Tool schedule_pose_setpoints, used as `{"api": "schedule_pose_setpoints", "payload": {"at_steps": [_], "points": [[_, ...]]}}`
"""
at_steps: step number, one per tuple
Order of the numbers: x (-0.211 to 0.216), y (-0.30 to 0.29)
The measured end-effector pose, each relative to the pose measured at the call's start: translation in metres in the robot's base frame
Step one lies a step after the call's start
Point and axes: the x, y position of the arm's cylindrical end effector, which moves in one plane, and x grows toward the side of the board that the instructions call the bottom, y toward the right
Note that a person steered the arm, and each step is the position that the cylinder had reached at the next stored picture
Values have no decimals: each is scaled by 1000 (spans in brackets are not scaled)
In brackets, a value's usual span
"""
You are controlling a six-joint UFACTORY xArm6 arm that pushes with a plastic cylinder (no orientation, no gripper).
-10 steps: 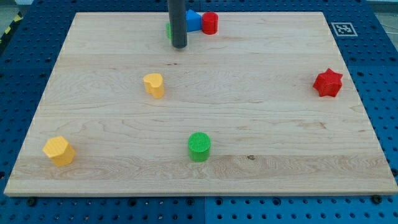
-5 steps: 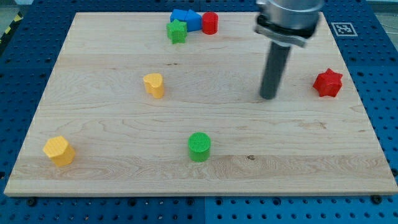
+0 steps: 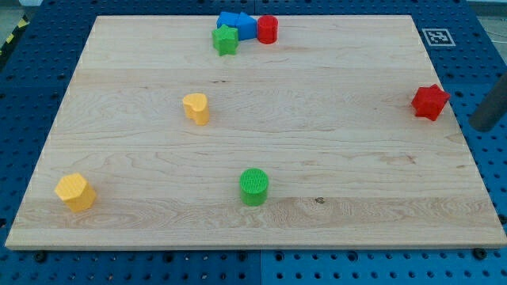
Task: Place the red star to the bottom right to the red circle
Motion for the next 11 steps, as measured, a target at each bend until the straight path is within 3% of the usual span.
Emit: {"api": "schedule_pose_setpoints", "payload": {"at_steps": [2, 5, 7, 9, 11], "points": [[-40, -100], [-108, -196], [-136, -224], [-100, -218], [-136, -259]]}}
